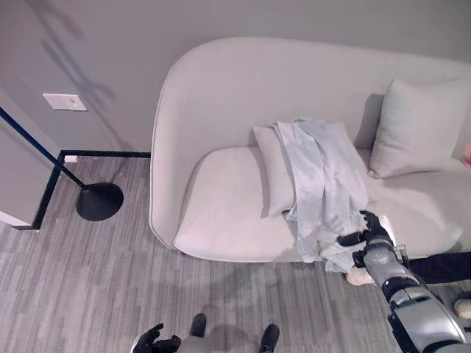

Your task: Hang the clothes on the sofa on the clothes rack.

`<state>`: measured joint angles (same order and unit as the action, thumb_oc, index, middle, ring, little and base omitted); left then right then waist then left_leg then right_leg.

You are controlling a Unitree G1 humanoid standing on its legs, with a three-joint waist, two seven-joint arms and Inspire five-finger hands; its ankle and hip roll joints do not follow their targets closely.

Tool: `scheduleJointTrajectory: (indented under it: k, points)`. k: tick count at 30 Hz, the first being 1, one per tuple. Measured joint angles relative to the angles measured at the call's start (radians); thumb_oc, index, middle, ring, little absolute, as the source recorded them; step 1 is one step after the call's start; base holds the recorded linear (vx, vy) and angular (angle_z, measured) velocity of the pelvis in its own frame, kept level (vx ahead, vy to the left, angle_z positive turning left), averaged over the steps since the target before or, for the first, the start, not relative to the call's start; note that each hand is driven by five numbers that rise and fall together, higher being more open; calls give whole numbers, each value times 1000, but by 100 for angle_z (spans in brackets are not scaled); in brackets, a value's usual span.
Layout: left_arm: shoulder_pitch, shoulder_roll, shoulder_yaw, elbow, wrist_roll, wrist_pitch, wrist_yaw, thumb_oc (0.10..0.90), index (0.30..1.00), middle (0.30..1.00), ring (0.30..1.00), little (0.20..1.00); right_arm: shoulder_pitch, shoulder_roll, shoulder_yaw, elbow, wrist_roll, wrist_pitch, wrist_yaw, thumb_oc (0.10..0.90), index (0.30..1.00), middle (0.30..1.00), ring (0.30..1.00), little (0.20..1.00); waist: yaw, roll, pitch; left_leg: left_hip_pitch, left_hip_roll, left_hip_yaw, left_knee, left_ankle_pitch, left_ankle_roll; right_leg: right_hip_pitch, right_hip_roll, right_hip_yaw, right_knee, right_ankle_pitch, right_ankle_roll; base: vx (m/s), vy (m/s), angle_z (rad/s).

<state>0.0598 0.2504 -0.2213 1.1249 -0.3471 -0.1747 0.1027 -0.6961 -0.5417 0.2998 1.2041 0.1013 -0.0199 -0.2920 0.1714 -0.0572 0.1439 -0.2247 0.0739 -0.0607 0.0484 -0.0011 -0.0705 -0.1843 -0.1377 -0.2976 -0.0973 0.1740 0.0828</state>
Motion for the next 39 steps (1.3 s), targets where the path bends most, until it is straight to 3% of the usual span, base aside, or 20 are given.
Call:
scheduleJointTrajectory:
  k: [4, 6, 11, 18, 21, 22, 25, 27, 28, 30, 34, 39]
  points:
    - [-23, -21, -54, -74, 6, -30, 20, 800, 900, 900, 900, 900, -177, -14, 45, 83, 17, -16, -18, 800, 900, 900, 900, 900, 29, 97, 51, -140, 10, -24, 18, 34, -25, -116, 12, -5, 2, 6, -17, -13, -23, 14]
    - [-37, -32, -55, -78, 6, -32, 28, 800, 900, 900, 900, 900, -202, -11, 53, 87, 31, -17, -18, 800, 900, 900, 900, 900, 39, 123, 65, -185, 25, -39, 15, 49, -38, -156, 28, -13, 2, 12, -26, 11, -35, 10]
    - [-94, -15, -91, -85, 4, -55, 67, 800, 900, 900, 900, 900, -302, -7, 75, 192, 62, -24, -22, 800, 900, 900, 900, 900, 31, 108, 117, -258, 46, -42, 12, 69, -55, -231, 49, -10, 2, 23, -42, 4, -4, -1]
    - [-116, -9, -92, -129, 5, -69, 68, 800, 900, 900, 900, 900, -303, 2, 75, 183, 83, -19, -37, 800, 900, 900, 900, 900, 4, 100, 122, -250, 50, -32, -1, 70, -56, -235, 52, 0, 2, 24, -44, 39, -15, -3]
    - [-118, -30, -78, -97, 5, -66, 70, 800, 900, 900, 900, 900, -264, 49, 81, 57, 83, -10, -50, 800, 900, 900, 900, 900, -39, 93, 118, -192, 62, -27, -17, 69, -56, -187, 62, 4, 3, 24, -44, 55, -32, -6]
    - [-117, -54, -4, -64, 3, -65, 77, 800, 900, 900, 900, 900, -134, 54, 66, -227, 75, -4, -84, 800, 900, 900, 900, 900, -57, 84, 115, -163, 73, -22, -29, 70, -58, -164, 71, 6, 2, 24, -44, 37, -29, -21]
    - [-112, -49, 20, -29, 4, -58, 85, 800, 900, 900, 900, 900, -29, 108, 99, -439, 52, -43, -83, 800, 900, 900, 900, 900, -79, 54, 94, -124, 87, -1, -38, 65, -65, -141, 86, 29, 2, 12, -53, 76, -73, -19]
    - [-106, -52, 49, -38, 10, -57, 86, 800, 900, 900, 900, 900, 191, 109, 49, -751, -17, -46, -72, 800, 900, 900, 900, 900, -74, 48, 90, -89, 105, -5, -42, 62, -74, -104, 103, 29, 2, 5, -51, 55, -80, -3]
    - [-77, -41, 50, -32, 16, -54, 87, 800, 900, 900, 900, 900, 282, 125, 95, -802, -62, -87, -48, 800, 900, 900, 900, 900, -89, 26, 54, -61, 117, 5, -52, 58, -81, -90, 114, 38, 2, -7, -54, 53, -110, -14]
    - [-71, -41, 59, -32, 39, -38, 84, 800, 900, 900, 900, 900, 365, 125, 79, -831, -95, -83, -26, 800, 900, 900, 900, 900, -92, 15, 32, -34, 125, 11, -60, 60, -86, -65, 120, 44, 2, -22, -63, 32, -78, -10]
    - [-41, -47, 68, -28, 72, -36, 80, 800, 900, 900, 900, 900, 472, 122, 75, -832, -117, -65, 11, 800, 900, 900, 900, 900, -104, 19, -19, 20, 153, 25, -75, 59, -103, -26, 146, 56, 1, -43, -63, 23, -52, -13]
    - [-27, -95, 66, -7, 80, -16, 70, 800, 900, 900, 900, 900, 561, 122, 81, -834, -135, -60, 49, 800, 900, 900, 900, 900, -105, 77, -62, 74, 198, 26, -102, 69, -123, 22, 189, 50, -4, -55, -77, -3, -7, 1]
